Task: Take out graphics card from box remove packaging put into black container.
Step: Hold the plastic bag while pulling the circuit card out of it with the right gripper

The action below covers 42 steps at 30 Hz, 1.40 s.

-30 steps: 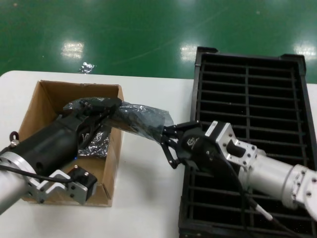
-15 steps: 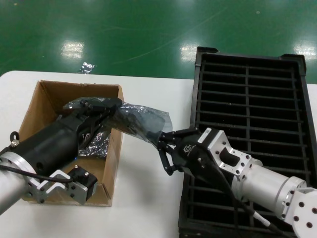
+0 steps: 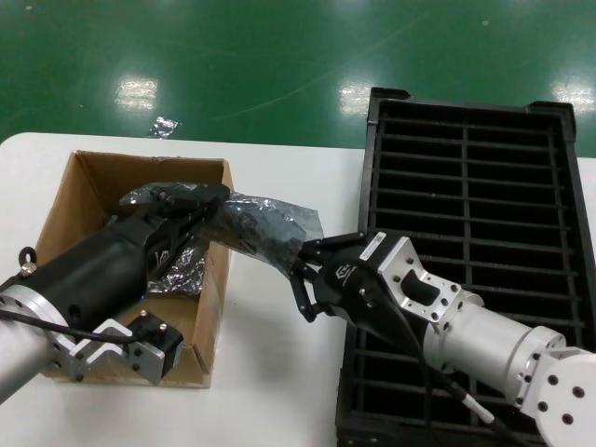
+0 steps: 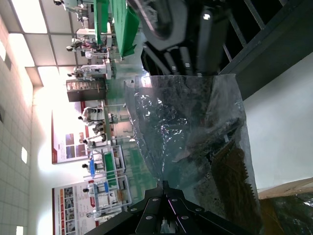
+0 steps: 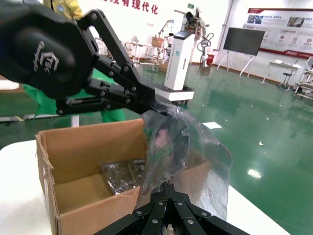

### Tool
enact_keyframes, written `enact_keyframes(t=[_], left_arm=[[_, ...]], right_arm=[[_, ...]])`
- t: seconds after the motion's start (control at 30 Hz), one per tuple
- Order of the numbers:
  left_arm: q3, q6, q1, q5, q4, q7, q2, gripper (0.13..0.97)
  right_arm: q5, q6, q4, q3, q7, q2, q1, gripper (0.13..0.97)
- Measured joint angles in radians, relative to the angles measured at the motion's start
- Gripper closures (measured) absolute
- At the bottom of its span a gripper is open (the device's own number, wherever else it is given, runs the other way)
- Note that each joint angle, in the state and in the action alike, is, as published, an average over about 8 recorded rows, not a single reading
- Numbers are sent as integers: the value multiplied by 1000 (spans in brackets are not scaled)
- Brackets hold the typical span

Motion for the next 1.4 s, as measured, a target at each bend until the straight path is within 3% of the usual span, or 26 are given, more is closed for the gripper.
enact_keyframes(t=[0.3,0.57,1.07,1.4], left_arm=[[0,0,0,0,0,0,0,958],[0,0,0,0,0,0,0,958],[0,0,0,0,0,0,0,958],[0,0,0,0,0,0,0,958]], right_arm=[[-8,-36,47,42,2,-8,-19,964],[13,-39,-9,51,-43,-21,-8,964],[198,-11,-108,16,-279,-18,35,951],[245,11,-126,-7,-370,1,35,911]])
